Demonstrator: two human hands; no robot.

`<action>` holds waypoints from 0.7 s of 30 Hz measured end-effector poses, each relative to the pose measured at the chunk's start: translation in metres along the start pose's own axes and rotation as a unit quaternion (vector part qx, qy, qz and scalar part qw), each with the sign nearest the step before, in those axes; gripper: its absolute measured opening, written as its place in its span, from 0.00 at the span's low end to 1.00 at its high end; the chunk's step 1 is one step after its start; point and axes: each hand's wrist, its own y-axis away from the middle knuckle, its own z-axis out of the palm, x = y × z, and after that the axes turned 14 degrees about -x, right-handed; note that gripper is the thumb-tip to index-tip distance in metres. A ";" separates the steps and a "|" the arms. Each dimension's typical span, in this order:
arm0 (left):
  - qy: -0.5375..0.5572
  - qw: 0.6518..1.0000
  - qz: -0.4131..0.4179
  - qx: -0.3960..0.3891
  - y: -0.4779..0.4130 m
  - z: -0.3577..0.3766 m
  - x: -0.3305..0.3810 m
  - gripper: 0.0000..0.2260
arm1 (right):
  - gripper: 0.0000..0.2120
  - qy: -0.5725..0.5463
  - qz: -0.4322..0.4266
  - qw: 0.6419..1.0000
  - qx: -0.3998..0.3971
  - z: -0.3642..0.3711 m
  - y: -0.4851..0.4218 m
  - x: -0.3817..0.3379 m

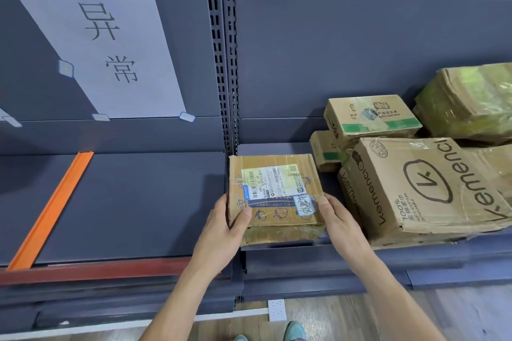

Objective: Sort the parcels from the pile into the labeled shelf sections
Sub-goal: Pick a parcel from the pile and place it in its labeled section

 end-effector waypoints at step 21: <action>-0.051 0.998 -0.032 0.011 -0.007 0.019 0.022 0.39 | 0.40 0.213 -0.024 0.971 0.110 -0.005 0.000 -0.031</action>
